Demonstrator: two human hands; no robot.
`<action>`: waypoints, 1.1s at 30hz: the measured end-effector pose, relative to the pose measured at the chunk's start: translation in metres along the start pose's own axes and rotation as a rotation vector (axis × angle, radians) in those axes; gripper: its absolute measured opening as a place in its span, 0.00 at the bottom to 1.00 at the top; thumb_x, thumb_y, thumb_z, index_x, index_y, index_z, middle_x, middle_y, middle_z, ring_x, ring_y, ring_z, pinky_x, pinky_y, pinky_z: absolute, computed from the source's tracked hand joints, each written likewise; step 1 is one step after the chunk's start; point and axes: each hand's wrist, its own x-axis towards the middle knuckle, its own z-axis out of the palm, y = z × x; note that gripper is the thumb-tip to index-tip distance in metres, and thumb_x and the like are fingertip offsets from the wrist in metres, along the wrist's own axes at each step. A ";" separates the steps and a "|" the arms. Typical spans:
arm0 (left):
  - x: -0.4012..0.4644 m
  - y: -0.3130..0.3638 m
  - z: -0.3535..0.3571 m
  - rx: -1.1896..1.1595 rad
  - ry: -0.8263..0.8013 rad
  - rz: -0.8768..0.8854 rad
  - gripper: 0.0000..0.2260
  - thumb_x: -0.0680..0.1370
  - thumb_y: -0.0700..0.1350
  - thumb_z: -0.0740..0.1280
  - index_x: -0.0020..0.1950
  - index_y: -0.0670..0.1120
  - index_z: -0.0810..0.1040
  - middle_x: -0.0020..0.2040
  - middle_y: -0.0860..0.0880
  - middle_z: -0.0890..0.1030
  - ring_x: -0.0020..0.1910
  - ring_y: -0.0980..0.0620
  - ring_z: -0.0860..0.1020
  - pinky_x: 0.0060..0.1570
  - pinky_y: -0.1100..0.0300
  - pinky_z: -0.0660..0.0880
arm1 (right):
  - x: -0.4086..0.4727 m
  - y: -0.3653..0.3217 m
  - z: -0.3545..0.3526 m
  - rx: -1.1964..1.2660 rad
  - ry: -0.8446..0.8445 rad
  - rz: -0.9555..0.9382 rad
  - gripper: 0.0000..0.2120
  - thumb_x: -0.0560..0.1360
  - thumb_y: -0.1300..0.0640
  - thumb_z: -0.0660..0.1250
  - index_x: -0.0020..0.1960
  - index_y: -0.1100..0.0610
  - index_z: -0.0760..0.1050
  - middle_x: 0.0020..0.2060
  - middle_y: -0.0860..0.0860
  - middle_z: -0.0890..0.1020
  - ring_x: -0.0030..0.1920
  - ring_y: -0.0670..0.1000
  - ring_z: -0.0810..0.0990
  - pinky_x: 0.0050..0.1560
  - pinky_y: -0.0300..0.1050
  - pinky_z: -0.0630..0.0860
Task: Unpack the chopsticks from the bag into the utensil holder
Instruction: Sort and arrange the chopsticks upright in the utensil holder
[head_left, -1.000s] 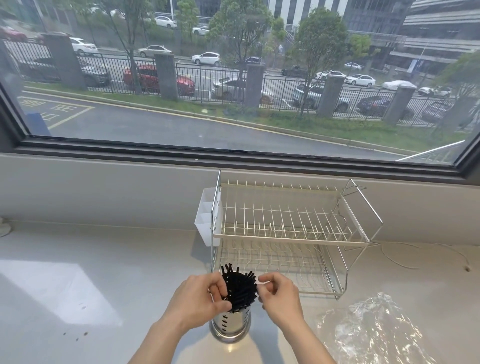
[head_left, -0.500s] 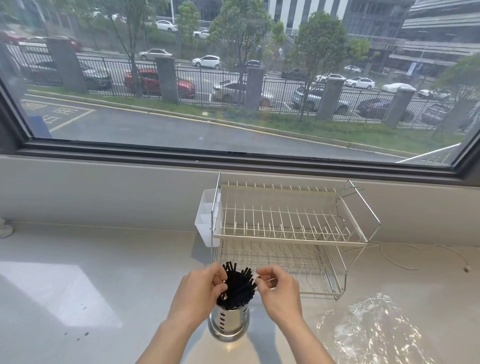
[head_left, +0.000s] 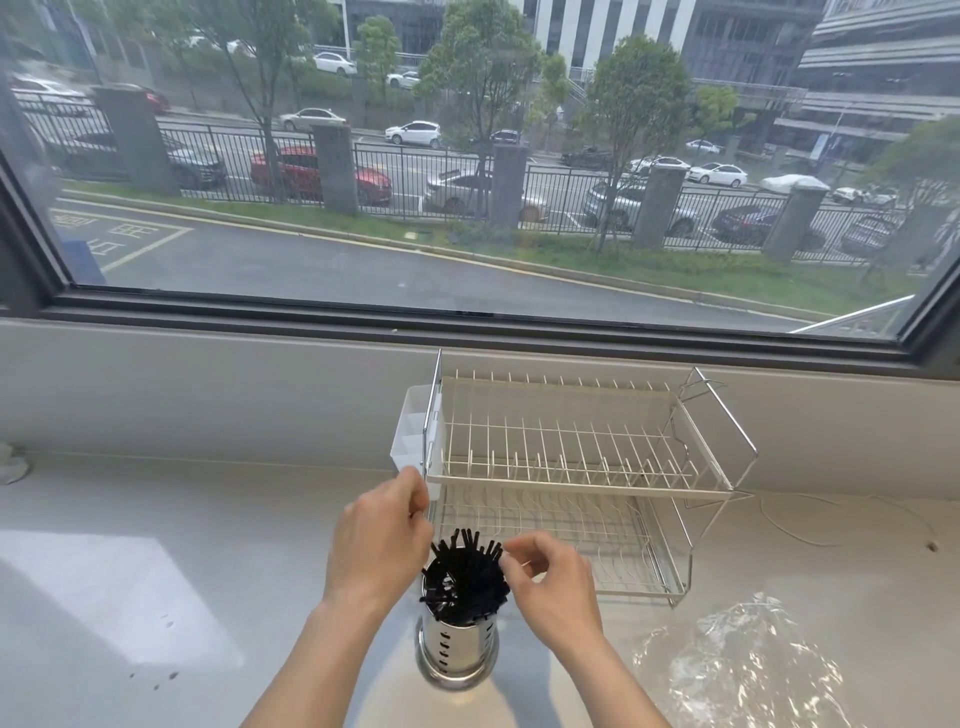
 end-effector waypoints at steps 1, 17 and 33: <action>0.005 0.002 -0.006 -0.013 0.049 -0.015 0.08 0.70 0.38 0.68 0.40 0.51 0.74 0.32 0.55 0.78 0.34 0.49 0.78 0.37 0.54 0.75 | 0.001 -0.002 -0.001 0.015 0.044 -0.001 0.03 0.73 0.52 0.75 0.42 0.45 0.83 0.35 0.41 0.86 0.39 0.37 0.82 0.40 0.33 0.76; 0.015 -0.016 0.000 -0.826 0.082 -0.409 0.10 0.73 0.29 0.71 0.40 0.43 0.78 0.39 0.47 0.87 0.37 0.48 0.86 0.42 0.54 0.83 | 0.030 -0.059 -0.029 1.012 0.190 0.127 0.08 0.83 0.59 0.64 0.60 0.58 0.79 0.38 0.52 0.88 0.32 0.48 0.83 0.32 0.41 0.81; -0.013 -0.040 0.046 -0.284 -0.186 -0.194 0.14 0.75 0.40 0.70 0.45 0.62 0.77 0.42 0.63 0.84 0.45 0.67 0.81 0.49 0.66 0.76 | -0.001 -0.024 0.019 -0.219 0.142 -0.256 0.06 0.77 0.46 0.70 0.51 0.44 0.85 0.43 0.40 0.86 0.46 0.43 0.81 0.45 0.42 0.76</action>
